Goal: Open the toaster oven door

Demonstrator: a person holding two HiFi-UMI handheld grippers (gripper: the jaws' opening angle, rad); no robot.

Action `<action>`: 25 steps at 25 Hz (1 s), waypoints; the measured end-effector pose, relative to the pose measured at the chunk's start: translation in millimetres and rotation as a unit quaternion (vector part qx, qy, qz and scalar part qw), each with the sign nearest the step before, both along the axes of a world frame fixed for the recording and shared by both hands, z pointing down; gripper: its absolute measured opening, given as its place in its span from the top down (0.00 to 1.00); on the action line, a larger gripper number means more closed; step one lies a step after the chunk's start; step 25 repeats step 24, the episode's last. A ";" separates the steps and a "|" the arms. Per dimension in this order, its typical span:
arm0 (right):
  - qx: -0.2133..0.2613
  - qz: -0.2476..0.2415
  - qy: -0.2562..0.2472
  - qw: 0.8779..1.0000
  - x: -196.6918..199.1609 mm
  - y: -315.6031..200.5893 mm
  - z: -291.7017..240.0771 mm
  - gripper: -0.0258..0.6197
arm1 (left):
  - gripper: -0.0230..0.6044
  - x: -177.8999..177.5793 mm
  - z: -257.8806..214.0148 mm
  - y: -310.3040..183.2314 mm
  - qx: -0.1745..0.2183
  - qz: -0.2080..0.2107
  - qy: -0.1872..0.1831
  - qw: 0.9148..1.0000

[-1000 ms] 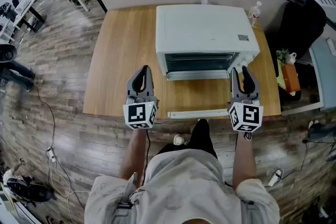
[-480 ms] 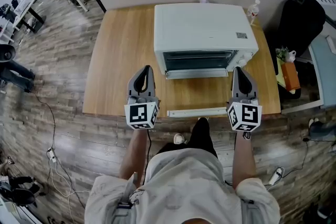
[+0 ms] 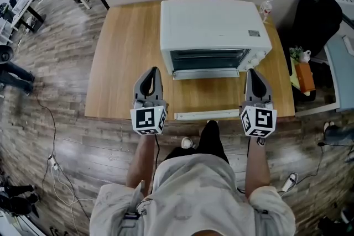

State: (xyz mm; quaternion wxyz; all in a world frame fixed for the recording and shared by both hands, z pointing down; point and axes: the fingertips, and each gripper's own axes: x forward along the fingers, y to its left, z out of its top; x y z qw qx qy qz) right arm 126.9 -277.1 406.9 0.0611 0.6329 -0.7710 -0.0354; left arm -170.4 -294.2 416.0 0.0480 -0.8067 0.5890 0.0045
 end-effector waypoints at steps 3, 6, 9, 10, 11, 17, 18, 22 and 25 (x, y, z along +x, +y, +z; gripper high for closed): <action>-0.003 0.002 0.005 1.000 2.1 1.7 1.4 0.92 | 0.95 0.7 2.1 0.5 -0.001 -0.001 0.002 1.000; -0.005 0.003 0.008 1.000 2.3 2.0 2.6 0.92 | 0.95 -0.4 4.8 1.7 -0.003 -0.002 0.003 1.000; -0.008 0.003 0.014 1.000 0.9 1.5 2.8 0.92 | 0.95 -1.6 6.6 2.9 -0.004 -0.003 0.003 1.000; -0.009 0.002 0.016 1.000 0.0 1.3 3.2 0.92 | 0.95 -2.2 6.9 3.4 -0.005 -0.004 0.002 1.000; -0.010 0.001 0.018 1.000 -0.9 1.1 3.7 0.92 | 0.95 -2.9 7.4 3.9 -0.006 -0.005 0.002 1.000; -0.012 -0.001 0.019 1.000 -2.3 -1.2 6.4 0.92 | 0.95 -3.6 11.1 3.1 -0.009 -0.008 0.000 1.000; -0.012 -0.001 0.019 1.000 -2.1 -1.6 6.5 0.92 | 0.95 -3.2 11.4 3.1 -0.009 -0.007 0.000 1.000; -0.014 -0.001 0.019 1.000 -2.2 -1.6 7.2 0.92 | 0.95 -3.3 12.3 3.9 -0.012 -0.007 -0.001 1.000; -0.015 -0.001 0.020 1.000 -2.7 -1.3 7.8 0.92 | 0.95 -3.5 13.2 4.5 -0.014 -0.006 -0.001 1.000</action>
